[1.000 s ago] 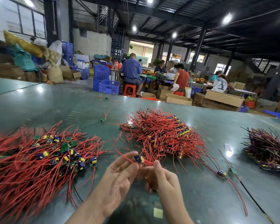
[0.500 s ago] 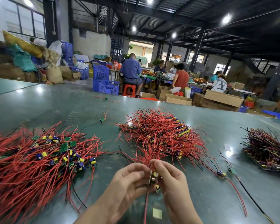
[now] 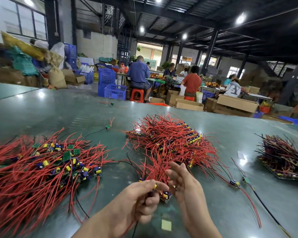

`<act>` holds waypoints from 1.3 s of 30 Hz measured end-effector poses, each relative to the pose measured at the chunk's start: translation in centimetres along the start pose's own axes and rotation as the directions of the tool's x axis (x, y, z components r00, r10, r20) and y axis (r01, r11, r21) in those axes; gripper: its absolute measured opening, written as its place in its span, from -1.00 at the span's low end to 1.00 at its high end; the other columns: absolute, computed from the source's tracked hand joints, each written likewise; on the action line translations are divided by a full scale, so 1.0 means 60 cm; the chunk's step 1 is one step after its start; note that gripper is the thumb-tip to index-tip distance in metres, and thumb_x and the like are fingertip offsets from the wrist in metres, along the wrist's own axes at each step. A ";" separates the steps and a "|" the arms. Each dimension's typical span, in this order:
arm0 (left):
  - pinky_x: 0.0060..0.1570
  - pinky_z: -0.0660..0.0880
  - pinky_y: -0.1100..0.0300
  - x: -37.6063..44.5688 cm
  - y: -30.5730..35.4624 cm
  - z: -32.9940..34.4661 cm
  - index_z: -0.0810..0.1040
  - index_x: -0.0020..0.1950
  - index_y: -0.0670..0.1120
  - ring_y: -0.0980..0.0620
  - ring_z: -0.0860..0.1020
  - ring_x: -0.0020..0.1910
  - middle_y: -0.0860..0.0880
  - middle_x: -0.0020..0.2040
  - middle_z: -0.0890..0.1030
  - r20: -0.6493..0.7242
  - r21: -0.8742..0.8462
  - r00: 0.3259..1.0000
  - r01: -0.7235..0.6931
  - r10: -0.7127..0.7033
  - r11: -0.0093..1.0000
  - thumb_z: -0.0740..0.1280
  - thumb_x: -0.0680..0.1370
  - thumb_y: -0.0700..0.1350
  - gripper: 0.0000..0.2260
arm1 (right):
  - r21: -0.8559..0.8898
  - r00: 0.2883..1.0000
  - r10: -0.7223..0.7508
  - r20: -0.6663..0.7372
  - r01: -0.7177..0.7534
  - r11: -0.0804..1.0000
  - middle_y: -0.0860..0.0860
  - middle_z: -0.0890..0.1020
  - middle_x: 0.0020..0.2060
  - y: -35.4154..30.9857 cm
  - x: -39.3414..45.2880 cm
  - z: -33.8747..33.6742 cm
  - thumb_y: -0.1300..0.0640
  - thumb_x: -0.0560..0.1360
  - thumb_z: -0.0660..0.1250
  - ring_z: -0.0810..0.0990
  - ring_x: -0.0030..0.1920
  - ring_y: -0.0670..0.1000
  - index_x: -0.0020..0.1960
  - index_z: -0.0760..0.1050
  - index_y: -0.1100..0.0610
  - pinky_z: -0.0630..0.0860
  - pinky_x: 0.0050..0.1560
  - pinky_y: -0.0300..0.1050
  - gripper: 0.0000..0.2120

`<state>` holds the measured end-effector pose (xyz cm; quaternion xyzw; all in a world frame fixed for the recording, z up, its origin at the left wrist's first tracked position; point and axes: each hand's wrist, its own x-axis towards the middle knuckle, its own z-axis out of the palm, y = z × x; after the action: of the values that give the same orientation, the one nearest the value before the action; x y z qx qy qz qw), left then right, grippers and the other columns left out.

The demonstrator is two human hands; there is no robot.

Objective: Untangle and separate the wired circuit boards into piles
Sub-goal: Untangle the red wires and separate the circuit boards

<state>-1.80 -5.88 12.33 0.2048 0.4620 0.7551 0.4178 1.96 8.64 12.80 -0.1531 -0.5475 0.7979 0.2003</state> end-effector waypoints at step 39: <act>-0.56 0.05 0.30 -0.011 0.032 -0.027 0.50 -0.40 -0.02 0.12 0.14 -0.59 0.08 -0.55 0.23 -0.047 0.594 0.998 -0.010 0.048 0.805 0.23 0.43 0.12 -0.70 | 0.324 0.994 0.106 0.028 -0.110 0.940 -0.03 0.57 -0.46 -0.018 0.010 -0.008 0.16 0.27 0.36 0.47 -0.51 -0.16 -0.35 0.67 0.11 0.44 -0.51 -0.34 -0.89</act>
<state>-3.39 -7.73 13.26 0.3092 0.6837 0.5852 0.3074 1.82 9.68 13.60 -0.1439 -0.4004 0.8877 0.1761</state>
